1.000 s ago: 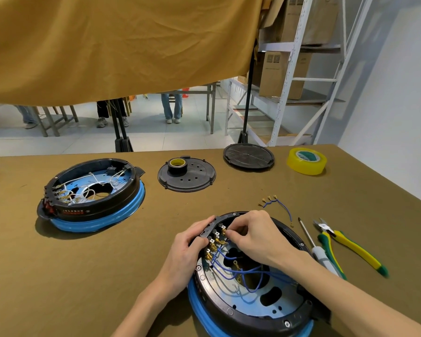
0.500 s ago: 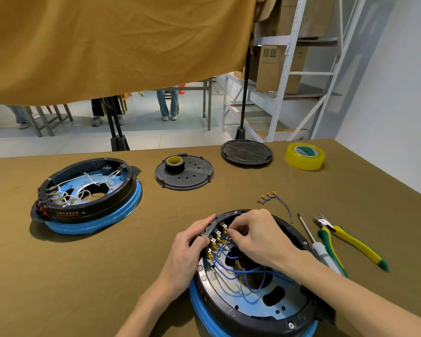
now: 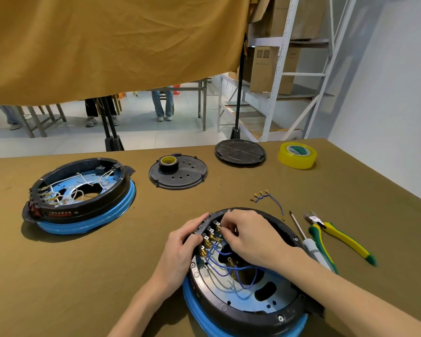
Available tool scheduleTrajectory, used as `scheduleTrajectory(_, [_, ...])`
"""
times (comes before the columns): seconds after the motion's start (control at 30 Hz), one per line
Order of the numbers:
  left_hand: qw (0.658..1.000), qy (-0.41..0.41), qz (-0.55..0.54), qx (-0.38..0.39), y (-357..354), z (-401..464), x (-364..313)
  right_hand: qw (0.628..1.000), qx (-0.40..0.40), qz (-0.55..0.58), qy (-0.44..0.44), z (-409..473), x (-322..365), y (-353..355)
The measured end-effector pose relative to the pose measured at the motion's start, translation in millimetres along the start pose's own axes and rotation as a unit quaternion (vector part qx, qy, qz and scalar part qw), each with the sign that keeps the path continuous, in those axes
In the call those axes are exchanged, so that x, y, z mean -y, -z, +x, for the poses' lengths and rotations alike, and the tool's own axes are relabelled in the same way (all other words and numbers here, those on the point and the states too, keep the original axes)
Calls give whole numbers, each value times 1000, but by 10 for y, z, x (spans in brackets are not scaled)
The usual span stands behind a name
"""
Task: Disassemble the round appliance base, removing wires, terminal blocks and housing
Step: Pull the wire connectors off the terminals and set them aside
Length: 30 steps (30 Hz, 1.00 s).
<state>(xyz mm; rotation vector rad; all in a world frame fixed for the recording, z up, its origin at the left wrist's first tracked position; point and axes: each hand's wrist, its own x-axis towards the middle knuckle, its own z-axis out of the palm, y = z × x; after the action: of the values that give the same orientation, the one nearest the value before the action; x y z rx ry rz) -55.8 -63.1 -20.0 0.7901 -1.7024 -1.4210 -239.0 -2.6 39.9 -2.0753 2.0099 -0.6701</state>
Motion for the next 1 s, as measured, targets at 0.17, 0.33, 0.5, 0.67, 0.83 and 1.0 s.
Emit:
scheduleTrajectory(0.17, [1000,-6,8,-1,3,-4,14,999,-26,-22,16,-33,95,-69])
scheduleTrajectory(0.33, [1000,-2,7,7,13,4,28,1000,-10,13,6,-6,14,-76])
scheduleTrajectory(0.5, [1000,-1,15,8,18,3,18,997,20,68,-4,56,-78,-27])
scheduleTrajectory(0.67, [1000,-5,12,8,19,1,12,999,-10,47,-5,21,-47,-95])
scheduleTrajectory(0.83, [1000,-8,17,8,17,9,5,999,-19,45,-1,9,-47,-120])
scheduleTrajectory(1.0, [1000,-5,16,12,11,-1,-1,998,-13,53,-12,15,-66,-120])
